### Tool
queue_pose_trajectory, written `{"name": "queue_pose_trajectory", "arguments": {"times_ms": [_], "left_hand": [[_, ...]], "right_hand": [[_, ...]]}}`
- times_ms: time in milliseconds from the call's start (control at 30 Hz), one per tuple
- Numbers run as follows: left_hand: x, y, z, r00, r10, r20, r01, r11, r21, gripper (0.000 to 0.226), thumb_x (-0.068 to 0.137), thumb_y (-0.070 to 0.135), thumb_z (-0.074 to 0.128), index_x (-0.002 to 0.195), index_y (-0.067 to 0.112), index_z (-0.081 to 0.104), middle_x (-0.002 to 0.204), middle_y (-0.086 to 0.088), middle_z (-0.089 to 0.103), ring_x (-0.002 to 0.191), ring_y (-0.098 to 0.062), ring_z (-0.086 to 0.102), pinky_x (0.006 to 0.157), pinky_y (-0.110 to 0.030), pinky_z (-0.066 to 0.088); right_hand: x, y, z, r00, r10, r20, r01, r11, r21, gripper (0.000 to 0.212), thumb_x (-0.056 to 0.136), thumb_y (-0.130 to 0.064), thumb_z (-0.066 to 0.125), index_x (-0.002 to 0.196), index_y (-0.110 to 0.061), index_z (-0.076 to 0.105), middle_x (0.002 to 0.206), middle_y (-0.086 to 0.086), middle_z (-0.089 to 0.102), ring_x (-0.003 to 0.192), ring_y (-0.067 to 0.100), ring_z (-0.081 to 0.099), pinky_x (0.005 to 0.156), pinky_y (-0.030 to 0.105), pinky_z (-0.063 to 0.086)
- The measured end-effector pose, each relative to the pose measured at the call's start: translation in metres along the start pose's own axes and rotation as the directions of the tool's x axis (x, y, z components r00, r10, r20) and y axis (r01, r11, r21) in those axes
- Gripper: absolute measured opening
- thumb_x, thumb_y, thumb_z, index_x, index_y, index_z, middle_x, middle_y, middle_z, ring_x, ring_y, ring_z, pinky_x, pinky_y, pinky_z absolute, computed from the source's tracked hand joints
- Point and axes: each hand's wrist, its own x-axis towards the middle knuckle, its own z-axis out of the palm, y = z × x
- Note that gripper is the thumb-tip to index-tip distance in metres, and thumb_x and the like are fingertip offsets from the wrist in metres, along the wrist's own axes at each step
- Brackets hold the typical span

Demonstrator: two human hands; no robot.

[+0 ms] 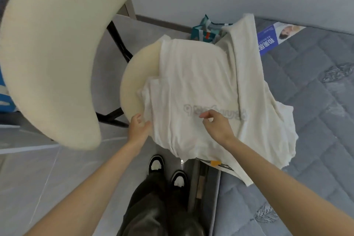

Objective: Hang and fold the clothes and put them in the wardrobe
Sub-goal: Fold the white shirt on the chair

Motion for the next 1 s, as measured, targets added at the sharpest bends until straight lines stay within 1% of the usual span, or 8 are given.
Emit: {"name": "queue_pose_trajectory", "arguments": {"times_ms": [200, 300, 400, 533, 667, 833, 933, 1000], "left_hand": [[0.037, 0.005, 0.017, 0.996, 0.044, -0.081, -0.056, 0.987, -0.153, 0.061, 0.093, 0.025, 0.058, 0.146, 0.012, 0.031, 0.134, -0.002, 0.050, 0.127, -0.024, 0.046, 0.098, -0.029, 0.037], [0.053, 0.012, 0.025, 0.964, 0.132, -0.231, -0.143, 0.989, -0.030, 0.057, 0.087, 0.031, 0.065, 0.137, 0.015, 0.044, 0.119, -0.003, 0.055, 0.115, -0.028, 0.050, 0.091, -0.036, 0.041], [0.069, 0.016, 0.029, 0.948, 0.127, -0.291, -0.101, 0.990, 0.102, 0.042, 0.088, 0.036, 0.063, 0.128, 0.026, 0.054, 0.118, -0.007, 0.052, 0.112, -0.027, 0.045, 0.093, -0.041, 0.041], [0.079, 0.013, 0.029, 0.943, 0.127, -0.308, -0.123, 0.992, 0.031, 0.012, 0.093, 0.019, 0.056, 0.100, 0.013, 0.063, 0.108, -0.012, 0.056, 0.104, -0.029, 0.050, 0.085, -0.033, 0.040], [0.064, 0.001, 0.017, 0.867, 0.215, -0.450, -0.253, 0.967, -0.024, 0.011, 0.095, 0.004, 0.049, 0.101, 0.004, 0.058, 0.103, -0.005, 0.046, 0.094, -0.021, 0.045, 0.077, -0.017, 0.030], [0.026, -0.025, 0.003, 0.855, 0.134, -0.502, -0.299, 0.917, -0.264, 0.010, 0.098, 0.003, 0.039, 0.099, 0.012, 0.044, 0.101, -0.010, 0.056, 0.092, -0.027, 0.056, 0.081, -0.041, 0.047], [0.015, -0.036, 0.001, 0.875, 0.082, -0.478, -0.251, 0.919, -0.303, 0.020, 0.097, -0.001, 0.036, 0.109, 0.012, 0.047, 0.115, -0.004, 0.055, 0.108, -0.022, 0.054, 0.095, -0.040, 0.044], [0.017, -0.037, 0.000, 0.859, 0.197, -0.473, -0.302, 0.940, -0.158, 0.036, 0.093, -0.006, 0.039, 0.124, 0.008, 0.047, 0.130, -0.004, 0.050, 0.121, -0.021, 0.046, 0.107, -0.031, 0.035]], "right_hand": [[0.070, -0.056, 0.032, 0.988, -0.151, 0.018, 0.150, 0.987, 0.062, 0.032, 0.094, -0.009, 0.047, 0.120, -0.020, 0.060, 0.121, -0.001, 0.058, 0.090, 0.012, 0.053, 0.069, 0.013, 0.039], [0.099, -0.075, 0.046, 0.978, -0.203, 0.039, 0.202, 0.979, 0.032, 0.034, 0.095, -0.012, 0.048, 0.125, -0.026, 0.056, 0.120, -0.001, 0.057, 0.092, 0.012, 0.053, 0.058, 0.006, 0.038], [0.120, -0.086, 0.060, 0.955, -0.270, 0.120, 0.276, 0.960, -0.044, 0.043, 0.095, -0.013, 0.046, 0.133, -0.034, 0.047, 0.122, 0.003, 0.052, 0.101, 0.015, 0.053, 0.064, 0.008, 0.040], [0.140, -0.094, 0.075, 0.930, -0.272, 0.246, 0.330, 0.913, -0.238, 0.054, 0.094, -0.008, 0.044, 0.142, -0.032, 0.035, 0.128, 0.011, 0.042, 0.089, 0.019, 0.053, 0.072, 0.017, 0.043], [0.147, -0.095, 0.086, 0.958, -0.175, 0.225, 0.239, 0.924, -0.297, 0.042, 0.094, -0.009, 0.043, 0.133, -0.025, 0.048, 0.133, 0.010, 0.030, 0.118, 0.028, 0.044, 0.100, 0.034, 0.044], [0.131, -0.107, 0.098, 0.895, -0.304, 0.327, 0.364, 0.921, -0.140, 0.020, 0.091, -0.007, 0.046, 0.100, -0.020, 0.060, 0.131, 0.005, 0.038, 0.120, 0.021, 0.041, 0.099, 0.027, 0.038], [0.120, -0.113, 0.100, 0.840, -0.351, 0.413, 0.395, 0.918, -0.023, 0.039, 0.085, 0.005, 0.041, 0.086, -0.025, 0.065, 0.126, -0.003, 0.057, 0.115, 0.014, 0.052, 0.093, 0.019, 0.041], [0.118, -0.113, 0.099, 0.828, -0.382, 0.410, 0.427, 0.904, -0.018, 0.054, 0.080, 0.011, 0.032, 0.093, -0.027, 0.068, 0.122, -0.002, 0.063, 0.111, 0.019, 0.058, 0.095, 0.028, 0.047]]}}
